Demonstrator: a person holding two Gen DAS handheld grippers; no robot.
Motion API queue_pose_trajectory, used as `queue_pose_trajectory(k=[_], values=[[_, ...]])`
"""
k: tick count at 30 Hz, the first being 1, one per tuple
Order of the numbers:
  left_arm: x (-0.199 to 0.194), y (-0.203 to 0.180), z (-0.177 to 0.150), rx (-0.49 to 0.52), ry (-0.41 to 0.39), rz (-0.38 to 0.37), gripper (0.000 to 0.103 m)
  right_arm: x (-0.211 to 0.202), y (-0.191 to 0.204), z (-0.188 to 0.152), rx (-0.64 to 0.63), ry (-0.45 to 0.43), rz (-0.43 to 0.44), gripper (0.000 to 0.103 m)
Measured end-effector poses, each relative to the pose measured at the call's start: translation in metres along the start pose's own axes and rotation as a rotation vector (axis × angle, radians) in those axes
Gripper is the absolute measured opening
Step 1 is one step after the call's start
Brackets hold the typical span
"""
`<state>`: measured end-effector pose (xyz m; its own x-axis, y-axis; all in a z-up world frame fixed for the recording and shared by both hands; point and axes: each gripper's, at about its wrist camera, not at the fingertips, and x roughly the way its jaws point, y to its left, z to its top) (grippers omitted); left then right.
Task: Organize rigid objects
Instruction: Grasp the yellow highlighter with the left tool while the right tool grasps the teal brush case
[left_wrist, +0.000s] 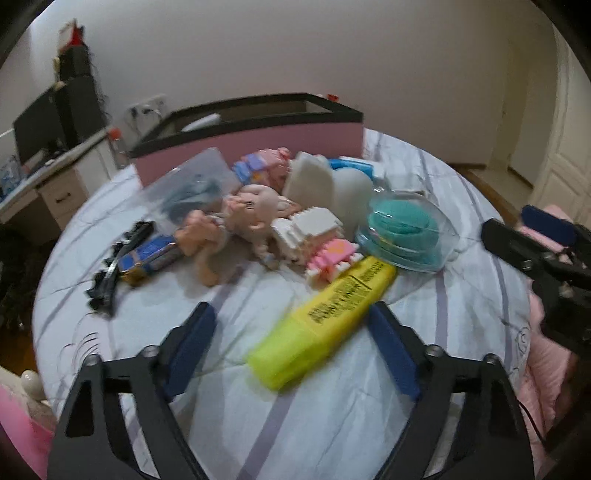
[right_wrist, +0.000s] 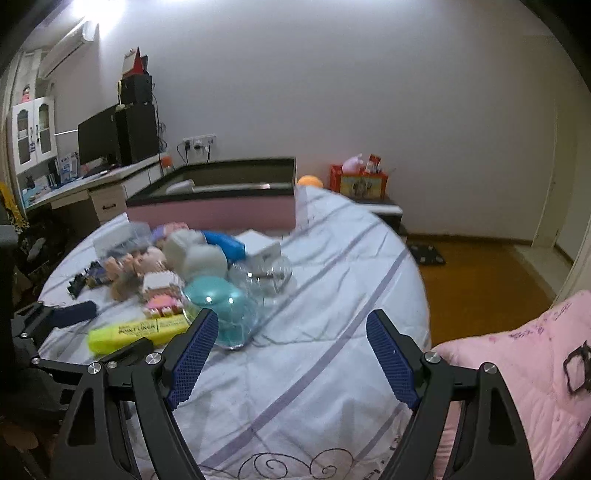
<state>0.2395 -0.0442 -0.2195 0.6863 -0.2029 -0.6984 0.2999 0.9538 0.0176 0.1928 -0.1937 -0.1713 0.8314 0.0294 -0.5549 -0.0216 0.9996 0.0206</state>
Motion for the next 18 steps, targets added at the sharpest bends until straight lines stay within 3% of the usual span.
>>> queue_pose_trajectory(k=[4,5,6,16,18], values=[[-0.001,-0.006,0.002,0.028,-0.009,-0.073,0.053,0.012,0.002,-0.001,0.006,0.026,0.024,0.084],[-0.003,-0.009,0.001,0.056,-0.01,-0.105,0.041,0.014,0.003,-0.001,0.006,0.031,0.033,0.084],[-0.004,-0.011,0.0,0.07,-0.012,-0.126,0.036,0.017,0.005,0.0,0.005,0.037,0.043,0.084],[-0.039,0.003,-0.023,0.059,-0.008,-0.117,0.031,0.037,0.022,0.0,0.021,0.097,0.114,0.084],[-0.039,0.009,-0.024,0.024,-0.009,-0.143,0.032,0.038,0.023,-0.001,0.023,0.103,0.12,0.084]])
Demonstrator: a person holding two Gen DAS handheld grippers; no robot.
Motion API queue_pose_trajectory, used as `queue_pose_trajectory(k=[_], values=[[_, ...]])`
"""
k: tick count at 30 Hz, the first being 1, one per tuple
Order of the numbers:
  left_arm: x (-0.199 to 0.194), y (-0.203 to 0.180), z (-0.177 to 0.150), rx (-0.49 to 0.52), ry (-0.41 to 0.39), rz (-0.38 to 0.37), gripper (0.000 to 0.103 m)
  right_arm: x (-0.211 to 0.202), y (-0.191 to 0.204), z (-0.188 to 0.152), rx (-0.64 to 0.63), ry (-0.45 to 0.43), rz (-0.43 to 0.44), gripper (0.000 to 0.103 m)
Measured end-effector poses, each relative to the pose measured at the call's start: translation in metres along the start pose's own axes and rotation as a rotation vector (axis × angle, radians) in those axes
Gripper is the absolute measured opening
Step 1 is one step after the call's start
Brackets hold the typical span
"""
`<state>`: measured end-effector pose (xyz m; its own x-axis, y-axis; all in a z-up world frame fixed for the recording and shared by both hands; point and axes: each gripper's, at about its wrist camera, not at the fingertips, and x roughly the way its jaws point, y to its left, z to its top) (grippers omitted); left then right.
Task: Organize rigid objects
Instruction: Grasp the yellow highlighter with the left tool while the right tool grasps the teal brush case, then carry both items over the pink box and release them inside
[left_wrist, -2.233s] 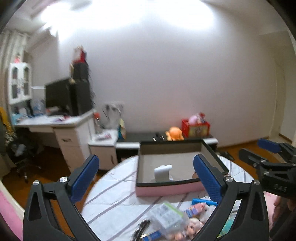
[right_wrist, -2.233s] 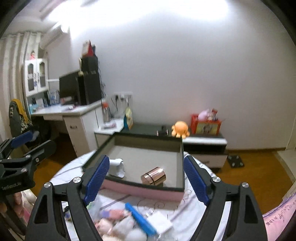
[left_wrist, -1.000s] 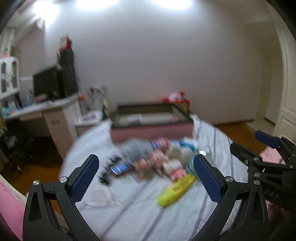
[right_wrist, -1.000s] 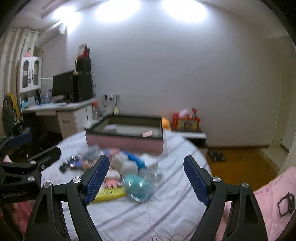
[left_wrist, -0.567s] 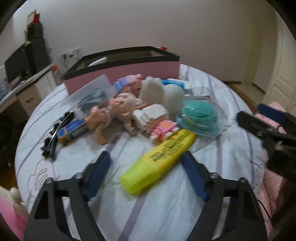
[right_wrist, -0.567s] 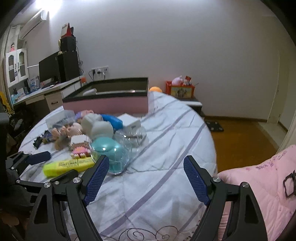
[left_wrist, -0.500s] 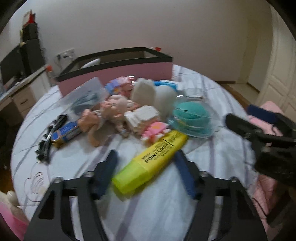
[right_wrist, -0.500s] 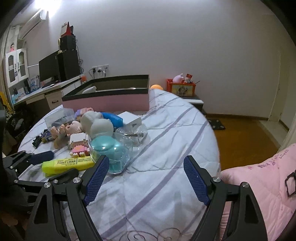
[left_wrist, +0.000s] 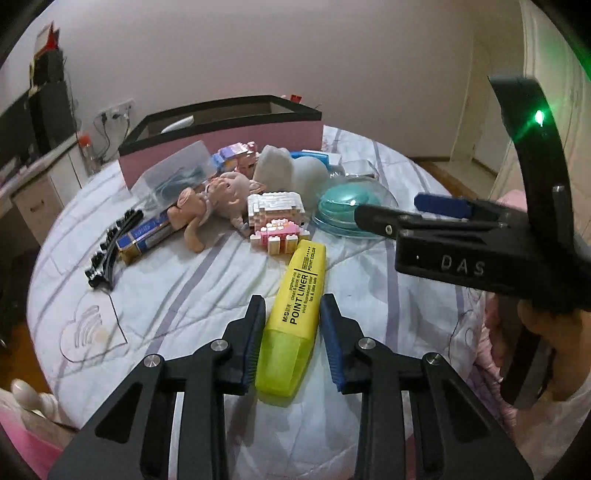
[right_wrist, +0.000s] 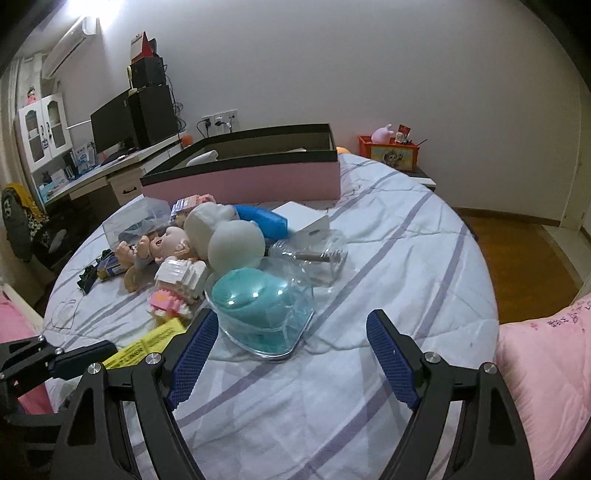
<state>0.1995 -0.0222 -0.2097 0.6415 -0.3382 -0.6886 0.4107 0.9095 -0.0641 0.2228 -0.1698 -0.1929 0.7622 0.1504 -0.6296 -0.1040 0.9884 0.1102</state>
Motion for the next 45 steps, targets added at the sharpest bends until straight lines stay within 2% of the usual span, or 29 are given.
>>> queue_pose_trajectory(k=[2,5,9,11,18,20,21,22,27,32,45], values=[[0.008,0.003,0.003,-0.014,0.012,-0.007,0.034,0.002,0.0,-0.001,0.008,0.01,0.003,0.084],[0.018,-0.003,0.008,0.022,0.012,0.019,0.036,0.005,0.0,-0.001,0.018,0.023,0.019,0.084],[0.02,-0.009,0.009,0.044,-0.007,0.03,0.032,0.008,0.001,0.001,0.018,0.03,0.021,0.084],[0.015,-0.006,0.007,0.027,-0.018,0.038,0.026,0.01,0.002,0.002,0.019,0.034,0.025,0.084],[-0.001,0.025,0.004,-0.038,-0.029,0.122,0.026,0.026,0.014,0.009,-0.004,0.056,0.028,0.084],[0.0,0.033,0.005,-0.066,-0.028,0.113,0.026,0.029,0.015,0.012,-0.013,0.066,0.028,0.083],[0.001,0.035,0.006,-0.077,-0.028,0.111,0.026,0.031,0.016,0.013,-0.019,0.073,0.029,0.08],[0.001,0.038,0.008,-0.085,-0.03,0.107,0.026,0.032,0.017,0.014,-0.028,0.079,0.028,0.073],[-0.002,0.039,0.018,-0.091,-0.057,0.112,0.026,0.03,0.02,0.012,-0.048,0.077,0.021,0.072],[-0.009,0.04,0.034,-0.099,-0.095,0.114,0.026,0.014,0.023,0.013,-0.038,0.044,0.032,0.072],[-0.044,0.037,0.067,-0.11,-0.217,0.154,0.026,-0.029,0.047,0.049,-0.052,-0.093,0.094,0.072]])
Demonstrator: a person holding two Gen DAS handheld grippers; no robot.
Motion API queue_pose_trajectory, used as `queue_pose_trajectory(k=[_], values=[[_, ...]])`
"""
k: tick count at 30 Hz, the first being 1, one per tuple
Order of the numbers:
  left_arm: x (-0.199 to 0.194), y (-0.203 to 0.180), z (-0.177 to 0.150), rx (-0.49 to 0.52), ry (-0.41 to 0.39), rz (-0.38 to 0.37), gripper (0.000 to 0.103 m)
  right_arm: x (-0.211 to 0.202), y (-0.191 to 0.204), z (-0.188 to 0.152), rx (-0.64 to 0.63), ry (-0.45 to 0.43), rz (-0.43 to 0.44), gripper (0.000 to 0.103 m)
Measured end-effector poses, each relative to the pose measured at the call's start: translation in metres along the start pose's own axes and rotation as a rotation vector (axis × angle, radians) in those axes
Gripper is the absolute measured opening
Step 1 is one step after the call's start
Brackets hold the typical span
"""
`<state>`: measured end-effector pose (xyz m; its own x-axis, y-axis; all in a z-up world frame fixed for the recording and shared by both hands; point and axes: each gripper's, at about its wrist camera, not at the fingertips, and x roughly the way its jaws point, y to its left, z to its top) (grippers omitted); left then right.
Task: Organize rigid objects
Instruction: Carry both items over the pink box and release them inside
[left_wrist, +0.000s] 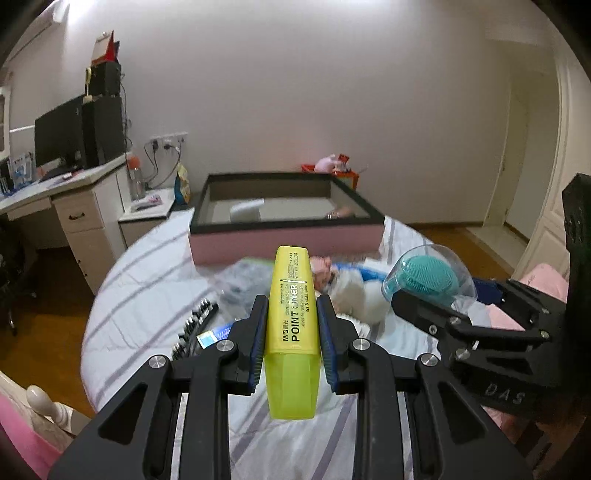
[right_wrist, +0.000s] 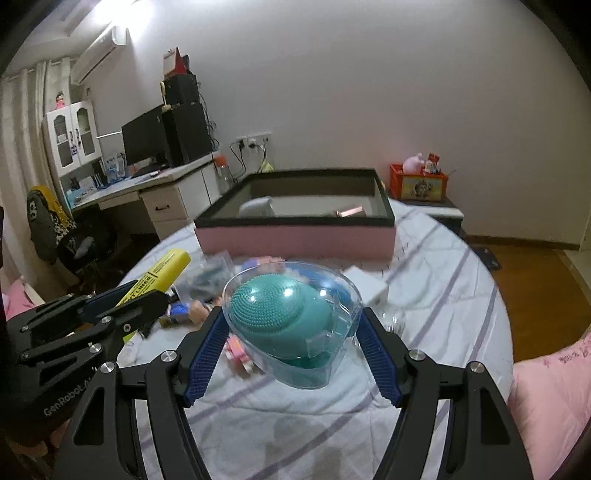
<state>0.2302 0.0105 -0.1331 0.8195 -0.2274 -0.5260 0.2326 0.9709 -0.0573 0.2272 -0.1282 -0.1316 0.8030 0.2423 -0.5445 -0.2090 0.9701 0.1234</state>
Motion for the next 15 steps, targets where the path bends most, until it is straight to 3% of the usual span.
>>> queue_pose_trajectory(k=[15], values=[[-0.033,0.002,0.06,0.013,-0.165,0.085,0.026,-0.027,0.017,0.049,-0.018,-0.159,0.034,0.073]])
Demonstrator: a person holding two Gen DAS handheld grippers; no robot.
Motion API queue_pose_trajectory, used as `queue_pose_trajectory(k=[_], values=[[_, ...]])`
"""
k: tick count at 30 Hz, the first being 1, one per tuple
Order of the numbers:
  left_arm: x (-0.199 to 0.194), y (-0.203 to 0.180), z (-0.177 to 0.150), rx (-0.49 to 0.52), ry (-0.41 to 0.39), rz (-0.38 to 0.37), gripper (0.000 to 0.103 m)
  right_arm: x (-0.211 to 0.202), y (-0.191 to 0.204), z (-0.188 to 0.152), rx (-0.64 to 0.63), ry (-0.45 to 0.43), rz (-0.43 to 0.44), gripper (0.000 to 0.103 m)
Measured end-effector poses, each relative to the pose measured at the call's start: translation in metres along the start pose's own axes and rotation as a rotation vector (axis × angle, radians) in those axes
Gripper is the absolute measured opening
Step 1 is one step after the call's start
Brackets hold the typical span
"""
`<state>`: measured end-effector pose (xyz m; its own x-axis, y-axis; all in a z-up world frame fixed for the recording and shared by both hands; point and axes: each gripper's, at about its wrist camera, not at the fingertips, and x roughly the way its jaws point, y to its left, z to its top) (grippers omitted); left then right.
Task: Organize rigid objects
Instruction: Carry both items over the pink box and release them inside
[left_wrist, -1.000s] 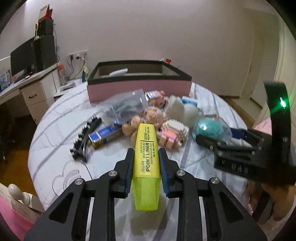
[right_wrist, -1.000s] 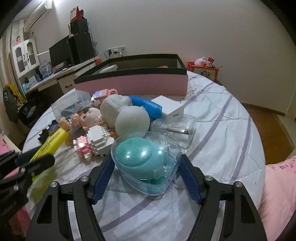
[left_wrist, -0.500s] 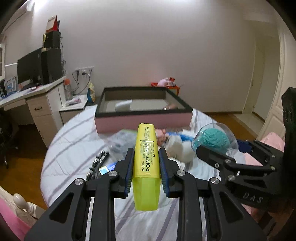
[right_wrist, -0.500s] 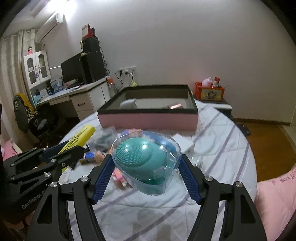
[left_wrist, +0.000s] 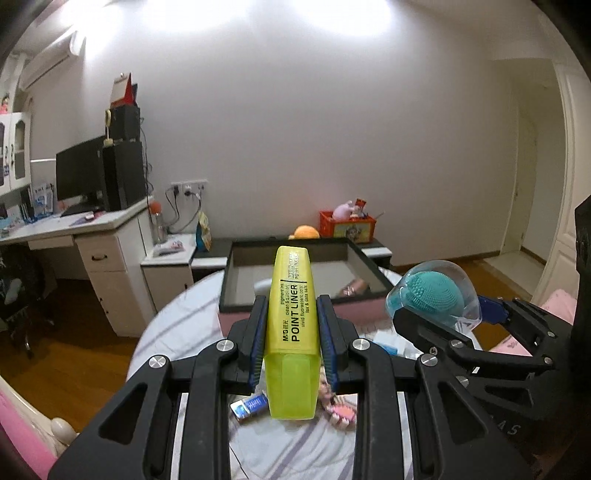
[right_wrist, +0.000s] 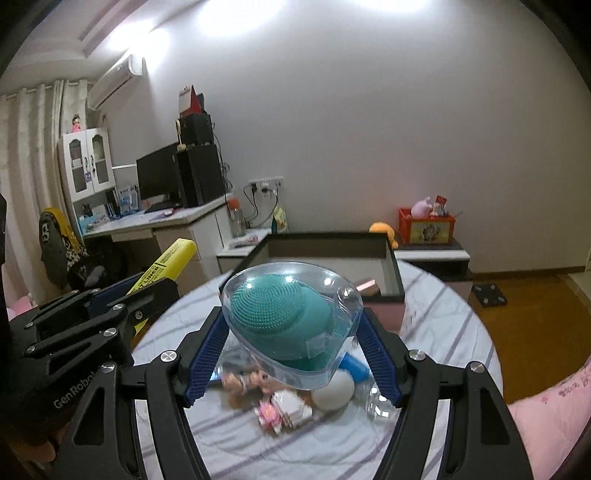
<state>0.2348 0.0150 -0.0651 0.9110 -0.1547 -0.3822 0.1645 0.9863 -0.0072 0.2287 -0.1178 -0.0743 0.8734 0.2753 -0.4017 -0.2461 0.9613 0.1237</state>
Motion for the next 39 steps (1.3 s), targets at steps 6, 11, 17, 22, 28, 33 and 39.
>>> queue_pose_trajectory(k=[6,11,17,22,28,33,39], values=[[-0.002,-0.003,0.021,0.058,-0.059,0.067,0.026,0.003,0.004,0.019,-0.021,-0.042,-0.004,0.072],[-0.001,0.0,0.036,0.073,-0.102,0.112,0.026,0.004,0.008,0.038,-0.043,-0.08,0.0,0.072],[0.02,0.001,0.043,0.097,-0.102,0.127,0.026,0.02,0.012,0.05,-0.069,-0.086,0.004,0.072],[0.062,0.004,0.049,0.111,-0.056,0.097,0.026,0.05,0.003,0.056,-0.072,-0.032,0.005,0.072],[0.136,0.014,0.049,0.107,0.063,0.062,0.026,0.112,-0.016,0.057,-0.081,0.078,-0.023,0.072],[0.206,0.031,0.036,0.085,0.19,0.07,0.026,0.172,-0.032,0.048,-0.072,0.2,-0.035,0.072],[0.255,0.048,0.016,0.069,0.285,0.097,0.026,0.219,-0.044,0.031,-0.077,0.308,-0.047,0.072]])
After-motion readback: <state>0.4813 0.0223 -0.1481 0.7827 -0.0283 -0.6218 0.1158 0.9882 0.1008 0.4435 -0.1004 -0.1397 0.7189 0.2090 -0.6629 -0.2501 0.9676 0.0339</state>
